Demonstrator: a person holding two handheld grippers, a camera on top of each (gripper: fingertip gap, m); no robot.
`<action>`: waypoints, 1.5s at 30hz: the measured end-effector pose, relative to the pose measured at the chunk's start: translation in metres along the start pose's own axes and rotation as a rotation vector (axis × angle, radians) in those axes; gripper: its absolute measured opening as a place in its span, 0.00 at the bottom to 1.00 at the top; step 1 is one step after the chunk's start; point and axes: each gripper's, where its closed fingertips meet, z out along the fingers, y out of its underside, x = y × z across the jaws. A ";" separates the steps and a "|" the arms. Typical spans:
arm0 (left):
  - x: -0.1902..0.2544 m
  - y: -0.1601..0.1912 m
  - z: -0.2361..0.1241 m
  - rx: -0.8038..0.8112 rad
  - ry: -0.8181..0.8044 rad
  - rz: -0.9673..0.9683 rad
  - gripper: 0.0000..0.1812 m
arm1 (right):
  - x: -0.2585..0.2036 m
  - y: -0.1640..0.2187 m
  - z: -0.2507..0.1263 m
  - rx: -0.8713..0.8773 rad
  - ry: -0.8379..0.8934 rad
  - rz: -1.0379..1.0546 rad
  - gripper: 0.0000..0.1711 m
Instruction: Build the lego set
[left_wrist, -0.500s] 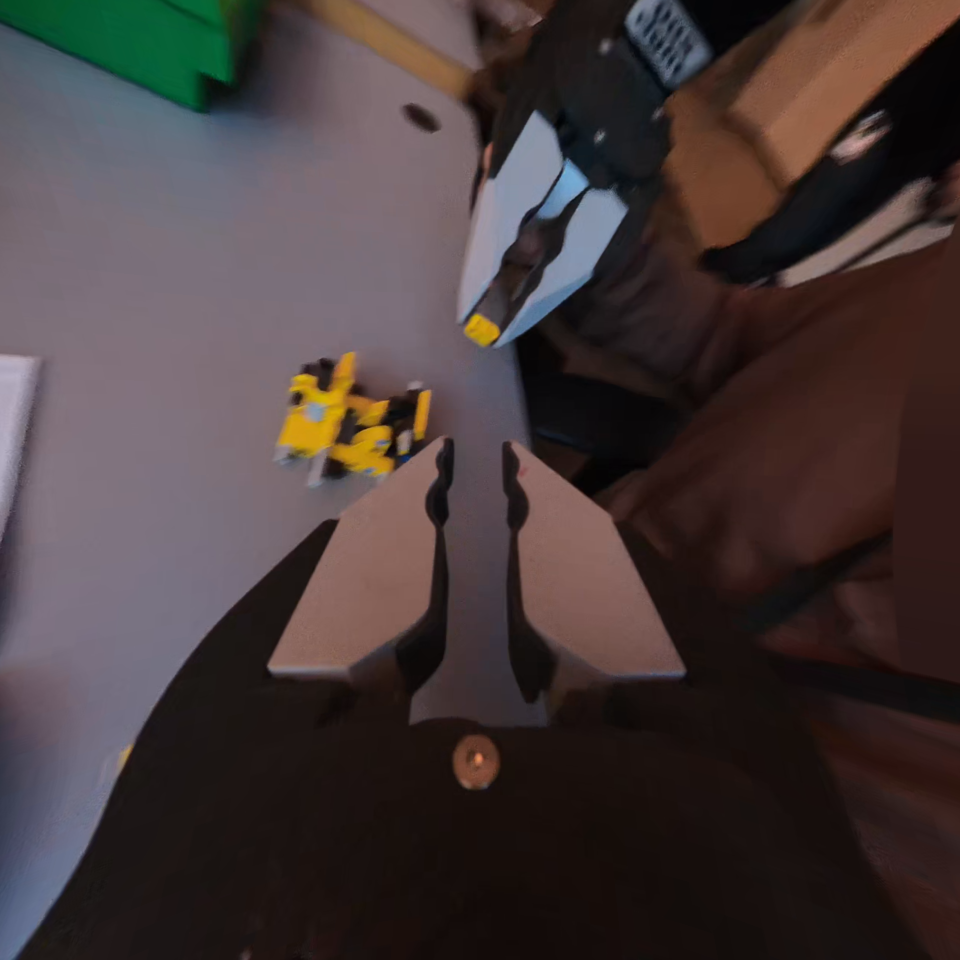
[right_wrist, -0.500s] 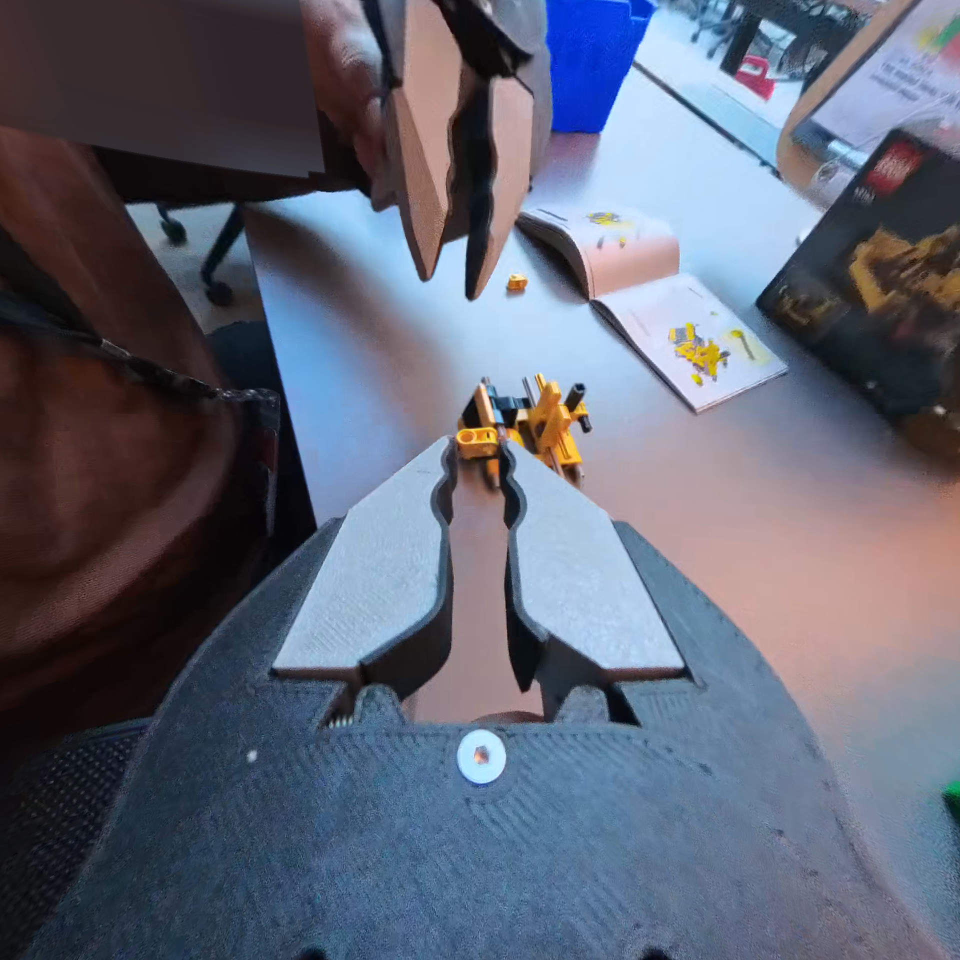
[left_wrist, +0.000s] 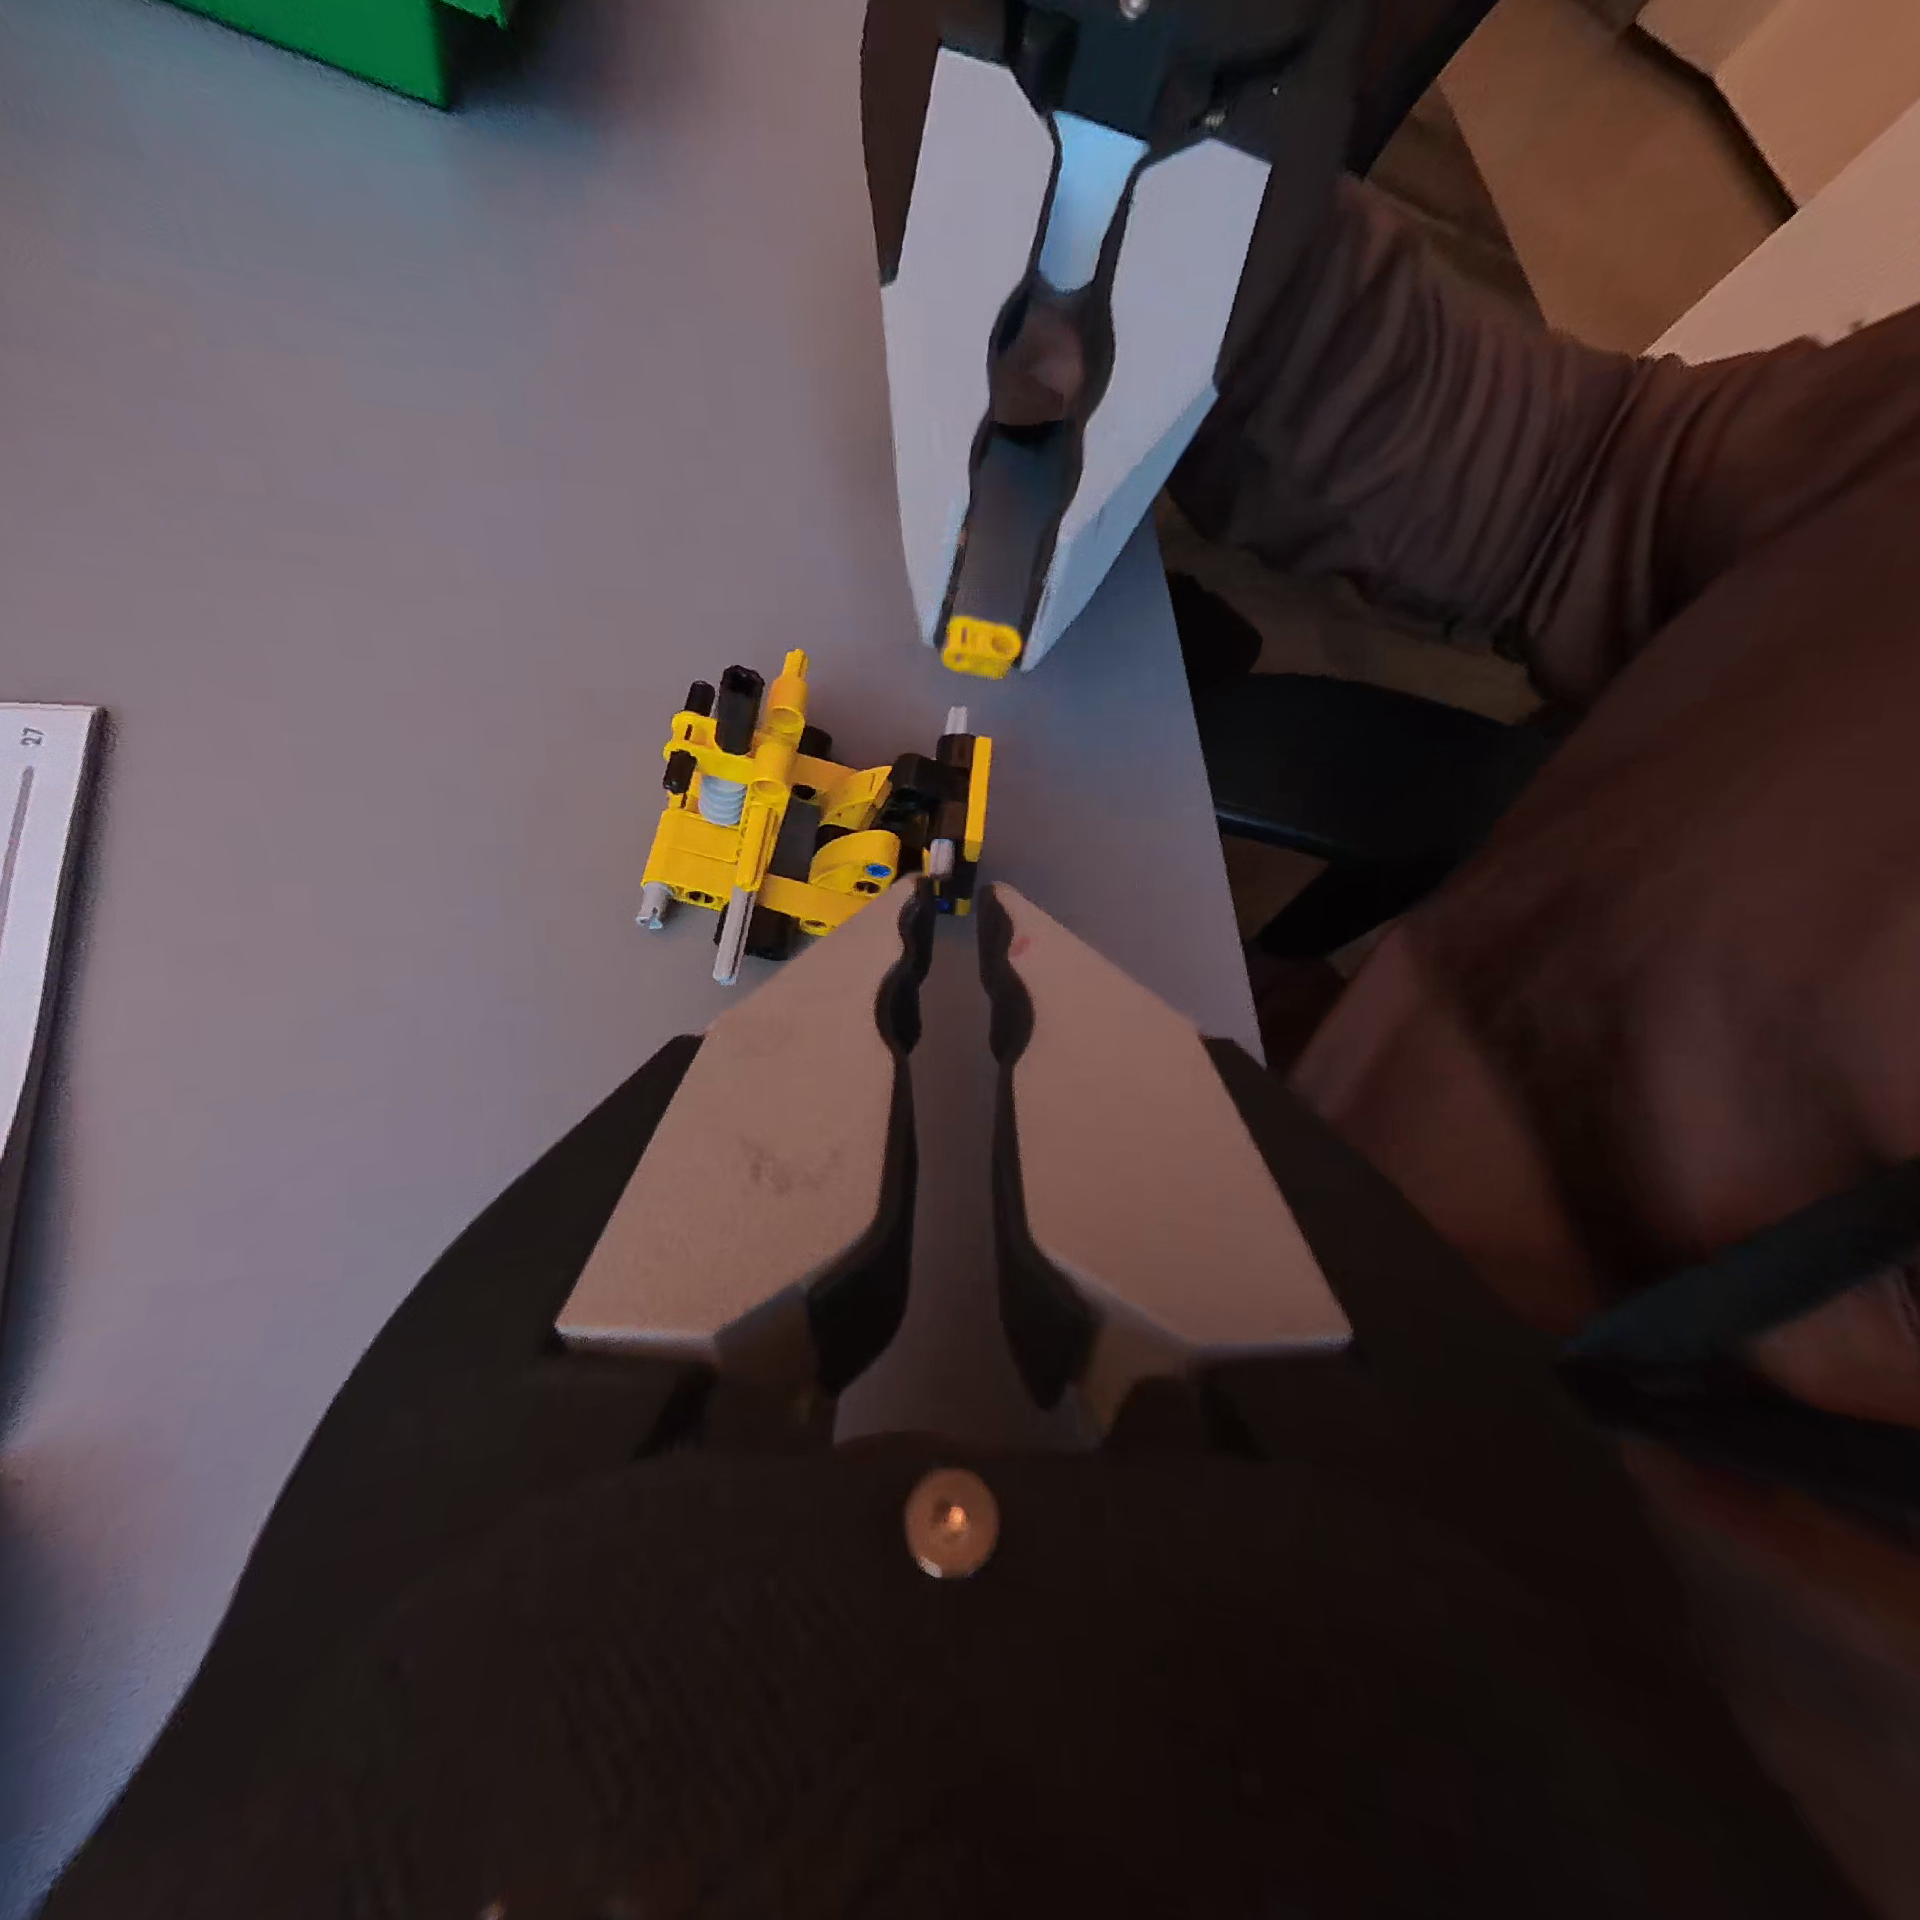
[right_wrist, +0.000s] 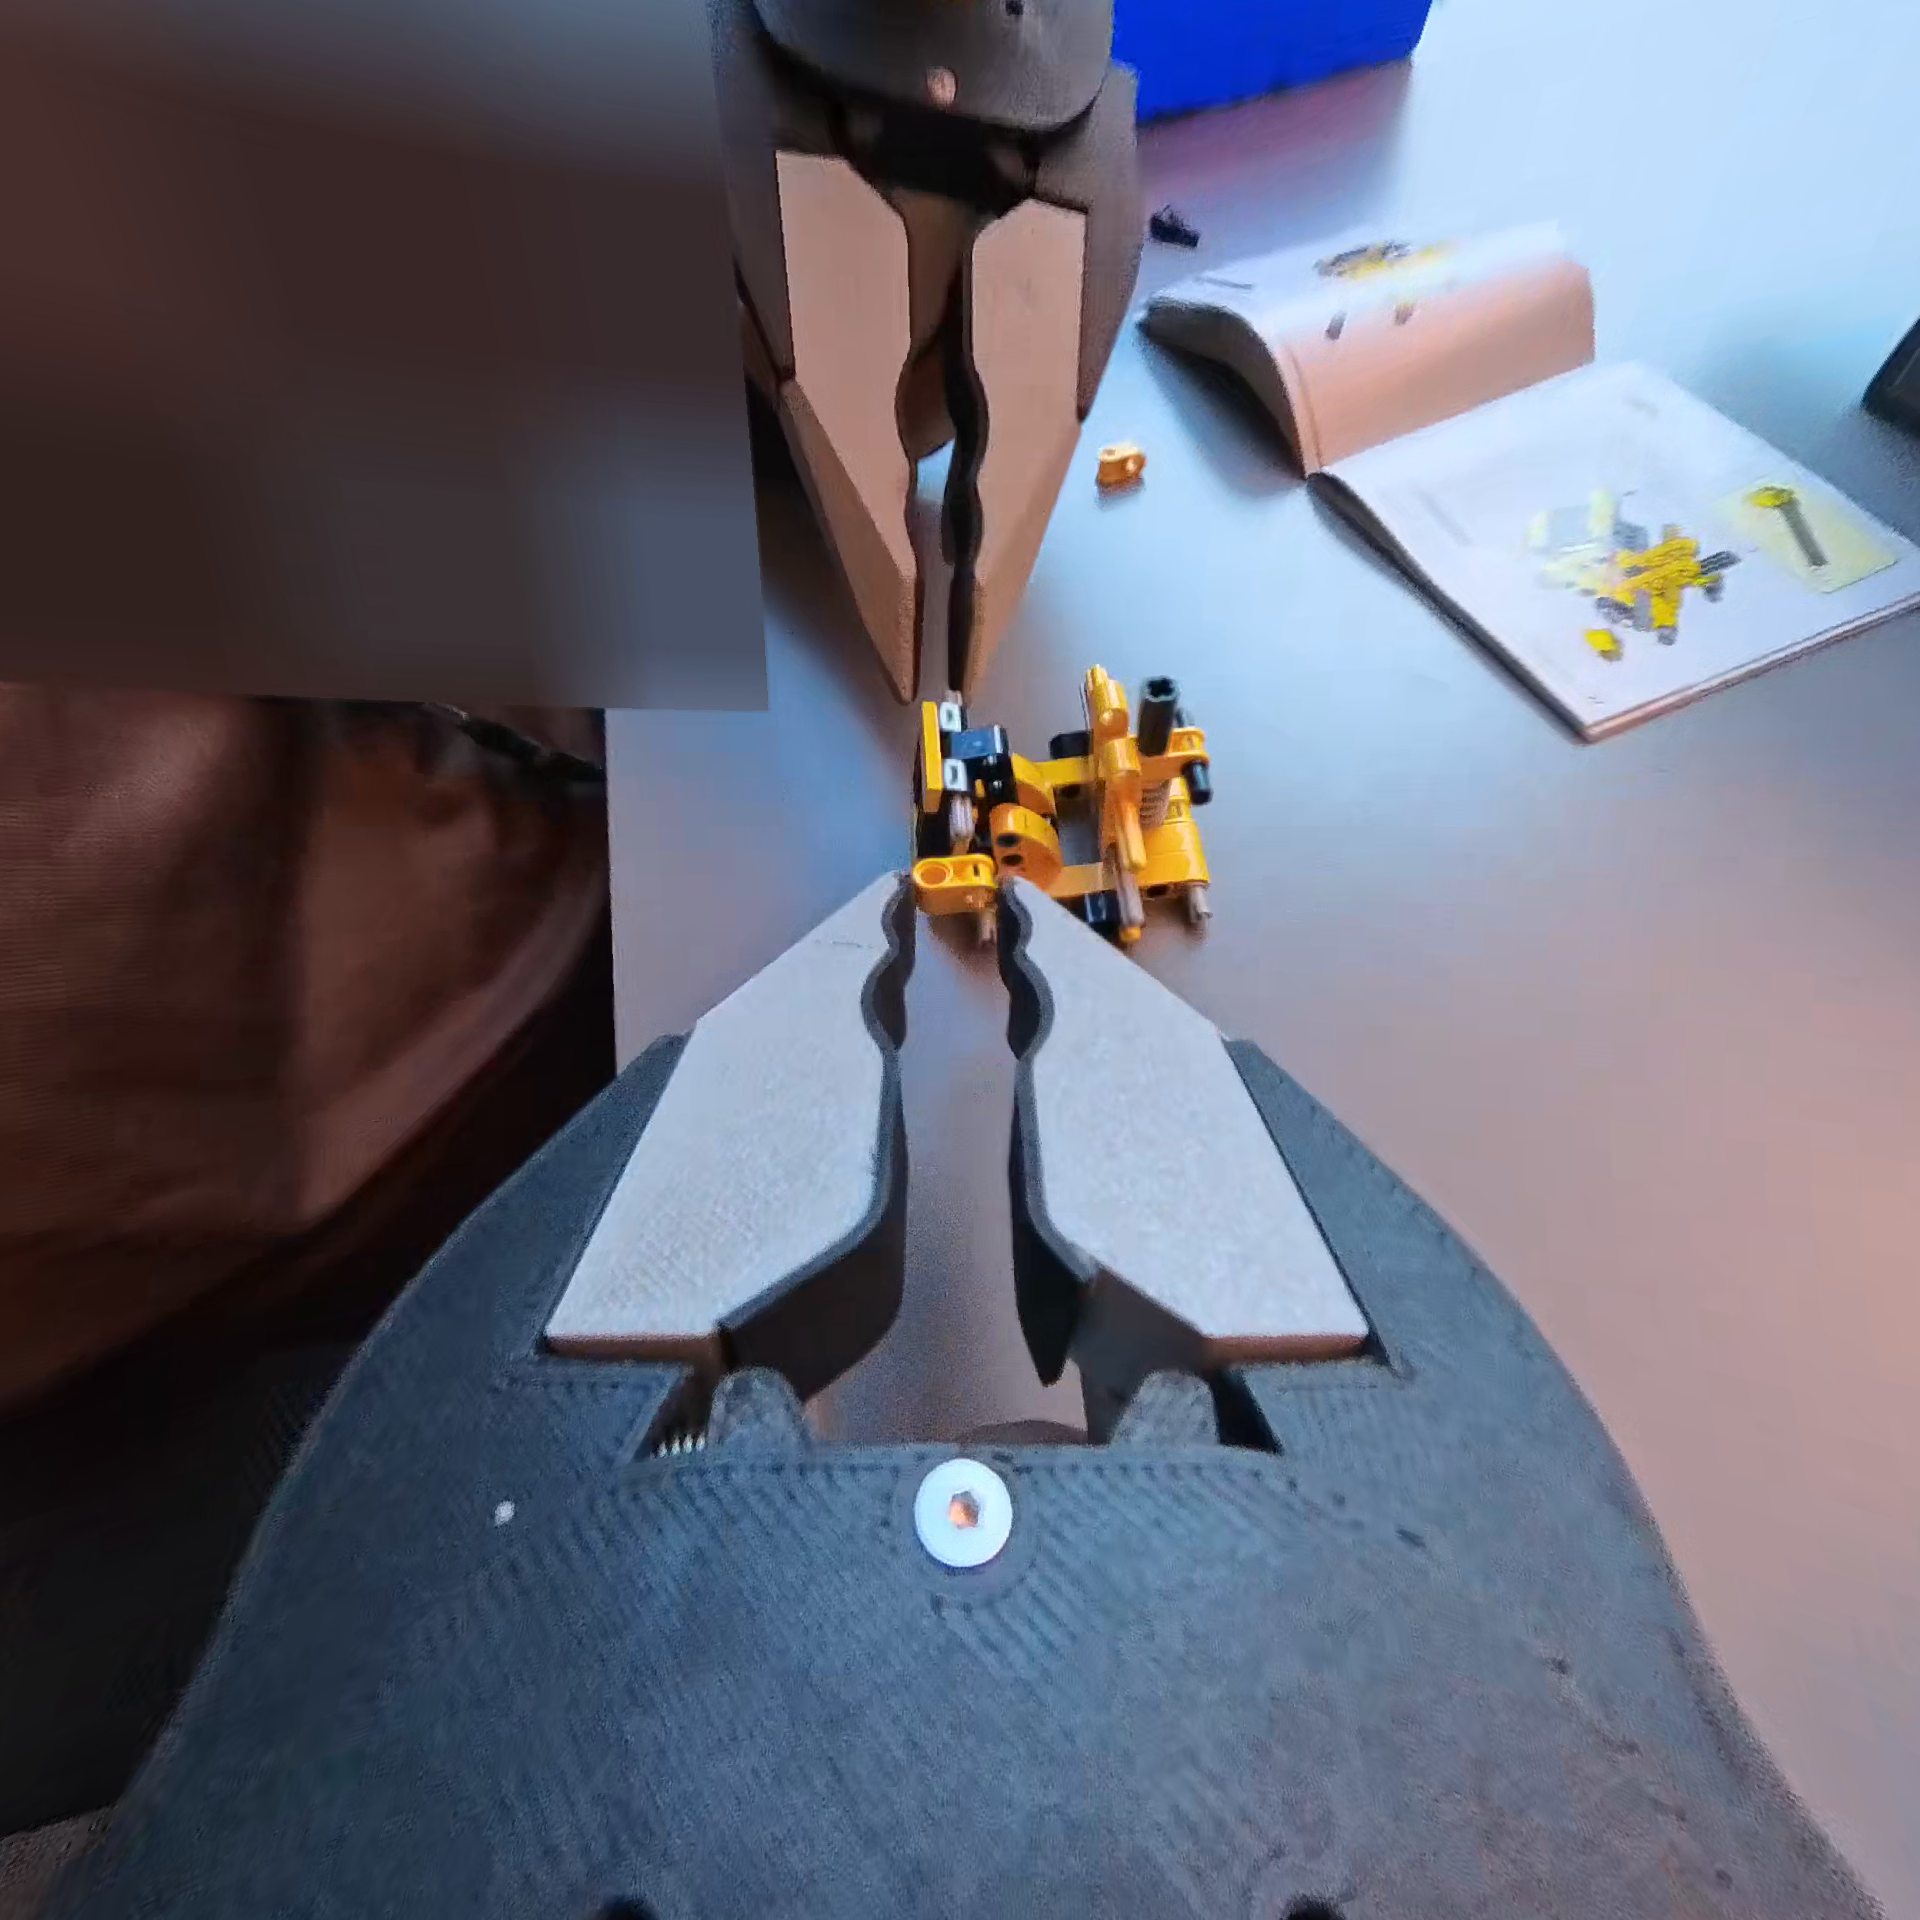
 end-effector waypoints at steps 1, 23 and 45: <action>-0.001 0.000 0.001 -0.003 -0.015 0.019 0.03 | -0.001 0.001 0.003 -0.016 -0.002 -0.010 0.07; -0.001 -0.002 0.003 0.001 -0.061 0.122 0.03 | -0.001 -0.001 0.007 -0.016 -0.037 0.016 0.07; 0.002 -0.002 0.004 0.016 -0.043 0.121 0.00 | -0.003 -0.002 0.010 -0.017 -0.090 0.046 0.07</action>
